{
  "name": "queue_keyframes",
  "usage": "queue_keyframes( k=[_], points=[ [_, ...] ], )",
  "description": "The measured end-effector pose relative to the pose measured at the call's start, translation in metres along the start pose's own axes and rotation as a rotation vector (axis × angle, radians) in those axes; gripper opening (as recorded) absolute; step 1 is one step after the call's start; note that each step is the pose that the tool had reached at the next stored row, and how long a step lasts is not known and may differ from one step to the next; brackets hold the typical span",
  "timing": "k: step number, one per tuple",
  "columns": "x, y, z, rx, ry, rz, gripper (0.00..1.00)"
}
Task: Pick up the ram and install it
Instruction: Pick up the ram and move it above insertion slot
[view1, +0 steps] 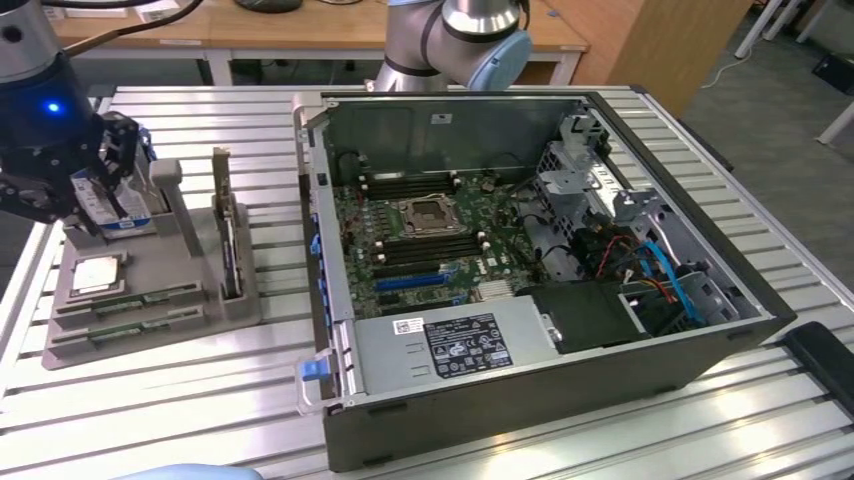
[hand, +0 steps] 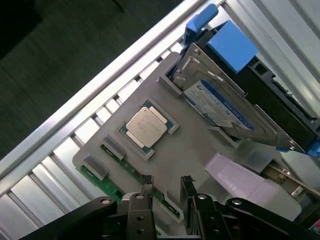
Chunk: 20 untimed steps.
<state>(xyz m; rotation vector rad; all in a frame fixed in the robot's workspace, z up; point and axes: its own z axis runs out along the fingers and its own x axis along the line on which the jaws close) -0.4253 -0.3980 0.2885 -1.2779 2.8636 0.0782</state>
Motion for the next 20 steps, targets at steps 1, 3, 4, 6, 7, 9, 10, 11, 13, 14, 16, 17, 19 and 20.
queue_keyframes(
  k=[1, 3, 4, 6, 7, 9, 10, 11, 13, 14, 16, 17, 19, 20],
  points=[
    [0.0000, 0.0000, 0.0001, -0.0004, 0.0008, -0.018, 0.36],
    [0.0000, 0.0000, 0.0004, -0.0011, 0.0022, -0.054, 0.36],
    [0.0000, -0.0001, 0.0006, -0.0014, 0.0028, -0.072, 0.36],
    [0.0000, -0.0001, 0.0008, -0.0023, 0.0044, -0.109, 0.36],
    [0.0000, -0.0001, 0.0010, -0.0026, 0.0051, -0.127, 0.36],
    [0.0000, -0.0001, 0.0012, -0.0034, 0.0066, -0.163, 0.36],
    [0.0000, -0.0001, 0.0014, -0.0038, 0.0073, -0.180, 0.36],
    [0.0001, -0.0001, 0.0015, -0.0042, 0.0080, -0.199, 0.36],
    [0.0001, -0.0001, 0.0018, -0.0047, 0.0094, -0.236, 0.36],
    [0.0001, -0.0001, 0.0019, -0.0048, 0.0099, -0.254, 0.36],
    [0.0001, -0.0002, 0.0022, -0.0046, 0.0106, -0.291, 0.36],
    [0.0001, -0.0002, 0.0022, -0.0045, 0.0111, -0.309, 0.36],
    [0.0001, -0.0002, 0.0025, -0.0042, 0.0117, -0.344, 0.36],
    [0.0001, -0.0002, 0.0026, -0.0041, 0.0121, -0.363, 0.36]
  ],
)
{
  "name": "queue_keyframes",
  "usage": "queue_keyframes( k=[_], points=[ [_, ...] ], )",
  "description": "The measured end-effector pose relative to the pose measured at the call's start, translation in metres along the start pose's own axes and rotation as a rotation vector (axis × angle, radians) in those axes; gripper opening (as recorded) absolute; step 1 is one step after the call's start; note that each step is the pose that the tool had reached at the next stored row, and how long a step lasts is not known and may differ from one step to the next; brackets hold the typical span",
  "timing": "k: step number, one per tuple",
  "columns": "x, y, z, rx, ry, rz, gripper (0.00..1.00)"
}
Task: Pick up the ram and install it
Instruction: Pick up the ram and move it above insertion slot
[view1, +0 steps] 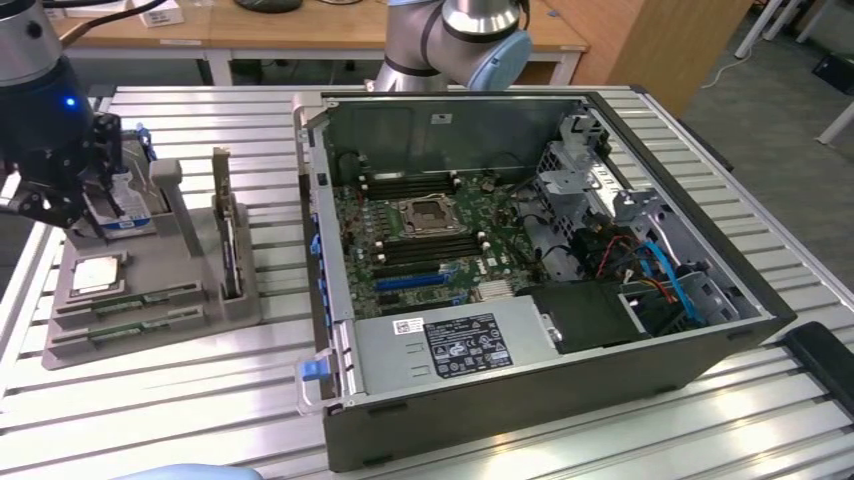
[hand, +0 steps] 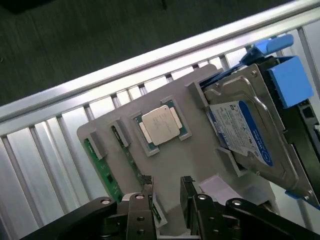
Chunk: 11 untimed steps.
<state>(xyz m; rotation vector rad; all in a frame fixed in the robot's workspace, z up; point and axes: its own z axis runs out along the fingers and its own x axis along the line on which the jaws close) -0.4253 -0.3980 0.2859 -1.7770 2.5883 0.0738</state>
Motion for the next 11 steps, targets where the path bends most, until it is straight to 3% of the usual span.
queue_keyframes(
  k=[7, 11],
  points=[
    [0.0000, 0.0000, 0.0006, 0.0018, 0.0030, -0.127, 0.36],
    [0.0000, 0.0000, 0.0010, 0.0068, 0.0031, -0.196, 0.36]
  ],
)
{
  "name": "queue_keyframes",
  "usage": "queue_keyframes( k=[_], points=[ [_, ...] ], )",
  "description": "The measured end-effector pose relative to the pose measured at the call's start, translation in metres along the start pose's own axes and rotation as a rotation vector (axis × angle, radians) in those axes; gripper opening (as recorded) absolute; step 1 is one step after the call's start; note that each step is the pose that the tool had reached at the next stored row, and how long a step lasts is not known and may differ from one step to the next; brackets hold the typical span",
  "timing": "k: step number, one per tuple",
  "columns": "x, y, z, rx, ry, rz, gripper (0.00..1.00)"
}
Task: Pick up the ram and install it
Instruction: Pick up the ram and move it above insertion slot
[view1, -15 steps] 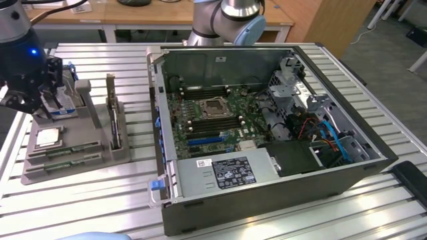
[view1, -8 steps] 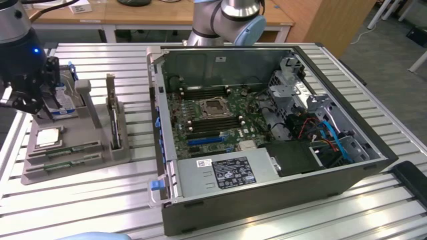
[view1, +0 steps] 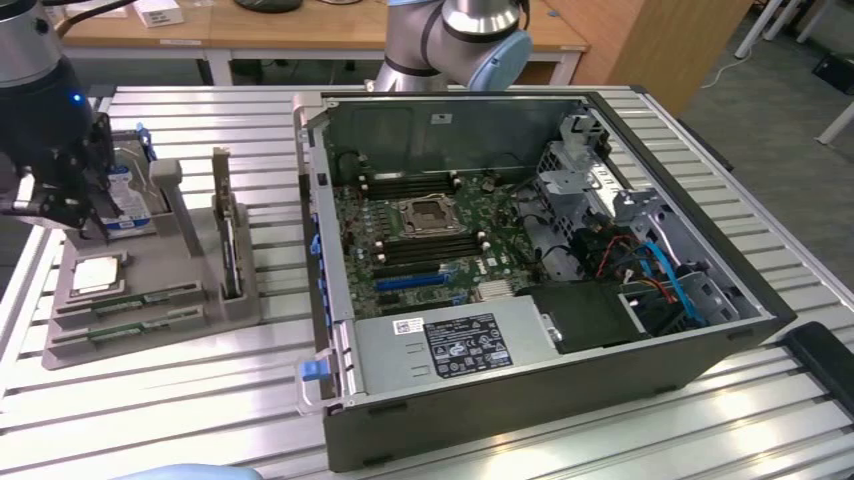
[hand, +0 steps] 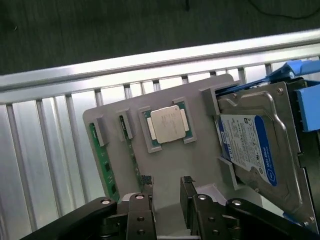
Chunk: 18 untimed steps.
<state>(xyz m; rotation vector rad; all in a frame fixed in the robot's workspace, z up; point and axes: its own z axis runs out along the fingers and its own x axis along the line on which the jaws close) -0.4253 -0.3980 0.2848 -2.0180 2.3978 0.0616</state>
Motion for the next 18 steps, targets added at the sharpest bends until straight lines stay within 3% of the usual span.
queue_keyframes(
  k=[18],
  points=[
    [0.0001, 0.0000, 0.0008, 0.0238, 0.0016, -0.283, 0.36]
  ],
)
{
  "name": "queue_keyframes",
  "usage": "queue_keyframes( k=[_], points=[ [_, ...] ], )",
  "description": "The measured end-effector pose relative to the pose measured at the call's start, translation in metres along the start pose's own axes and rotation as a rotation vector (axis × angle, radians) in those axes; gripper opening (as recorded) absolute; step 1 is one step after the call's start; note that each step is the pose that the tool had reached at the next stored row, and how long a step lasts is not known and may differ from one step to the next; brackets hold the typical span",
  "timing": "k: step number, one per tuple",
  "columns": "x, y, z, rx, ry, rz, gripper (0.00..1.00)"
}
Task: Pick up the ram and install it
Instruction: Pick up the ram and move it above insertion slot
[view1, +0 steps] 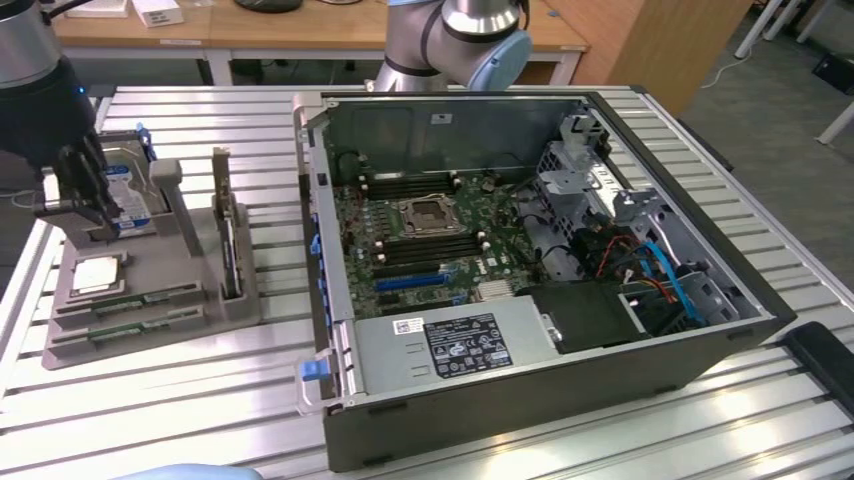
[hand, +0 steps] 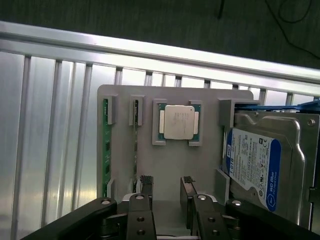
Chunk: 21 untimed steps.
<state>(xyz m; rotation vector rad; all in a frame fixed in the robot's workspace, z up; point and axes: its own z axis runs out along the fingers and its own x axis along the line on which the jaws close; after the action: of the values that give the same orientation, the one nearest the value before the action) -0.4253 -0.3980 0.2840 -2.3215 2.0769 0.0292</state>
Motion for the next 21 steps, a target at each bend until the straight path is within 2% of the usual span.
queue_keyframes(
  k=[5, 8, 21],
  points=[
    [0.001, 0.0003, 0.0000, 0.0000, 0.0001, 0.000, 0.36],
    [0.005, 0.0007, -0.0002, -0.0001, 0.0001, 0.000, 0.36],
    [0.045, 0.0063, -0.0015, 0.0000, 0.0001, 0.000, 0.36]
  ],
)
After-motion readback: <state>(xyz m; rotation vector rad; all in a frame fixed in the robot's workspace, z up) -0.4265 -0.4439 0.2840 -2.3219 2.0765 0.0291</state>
